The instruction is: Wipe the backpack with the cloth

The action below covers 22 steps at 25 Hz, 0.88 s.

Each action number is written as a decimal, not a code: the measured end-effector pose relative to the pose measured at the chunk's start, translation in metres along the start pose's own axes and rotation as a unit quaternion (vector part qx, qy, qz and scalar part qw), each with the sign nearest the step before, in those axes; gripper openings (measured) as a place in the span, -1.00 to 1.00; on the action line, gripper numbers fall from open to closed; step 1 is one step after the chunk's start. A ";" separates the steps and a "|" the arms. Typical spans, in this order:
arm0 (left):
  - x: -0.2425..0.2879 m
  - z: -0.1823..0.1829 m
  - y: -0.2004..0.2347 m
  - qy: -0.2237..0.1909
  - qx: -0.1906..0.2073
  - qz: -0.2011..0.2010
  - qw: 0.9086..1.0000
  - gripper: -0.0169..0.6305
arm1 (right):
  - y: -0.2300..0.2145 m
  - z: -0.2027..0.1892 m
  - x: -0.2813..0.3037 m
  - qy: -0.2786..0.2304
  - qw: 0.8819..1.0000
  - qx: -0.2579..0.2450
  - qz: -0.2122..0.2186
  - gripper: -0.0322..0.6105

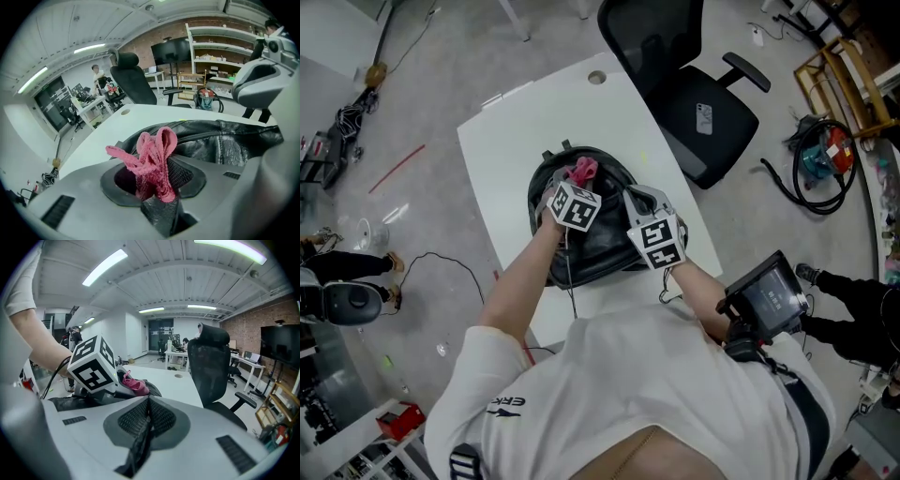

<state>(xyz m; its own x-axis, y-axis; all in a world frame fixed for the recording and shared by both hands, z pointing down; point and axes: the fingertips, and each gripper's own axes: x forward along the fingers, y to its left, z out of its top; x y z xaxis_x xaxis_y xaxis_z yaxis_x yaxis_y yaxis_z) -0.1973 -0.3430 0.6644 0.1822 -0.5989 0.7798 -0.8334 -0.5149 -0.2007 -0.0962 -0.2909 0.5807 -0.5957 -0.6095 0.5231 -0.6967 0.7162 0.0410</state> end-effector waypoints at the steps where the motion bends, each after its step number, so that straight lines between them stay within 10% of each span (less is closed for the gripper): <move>1: 0.002 -0.003 0.004 0.006 0.003 0.006 1.000 -0.50 | 0.000 -0.002 0.002 0.002 1.000 -0.002 0.003 -0.89; 22: -0.034 -0.084 0.066 0.099 -0.061 0.044 0.992 -0.50 | 0.003 0.001 0.001 0.010 1.000 -0.012 -0.001 -0.89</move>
<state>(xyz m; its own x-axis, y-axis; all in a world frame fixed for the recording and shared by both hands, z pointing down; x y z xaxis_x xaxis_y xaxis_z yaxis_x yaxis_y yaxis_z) -0.3027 -0.3047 0.6746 0.0093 -0.4992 0.8665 -0.9010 -0.3801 -0.2093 -0.0991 -0.2896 0.5803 -0.5860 -0.6047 0.5394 -0.6886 0.7225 0.0619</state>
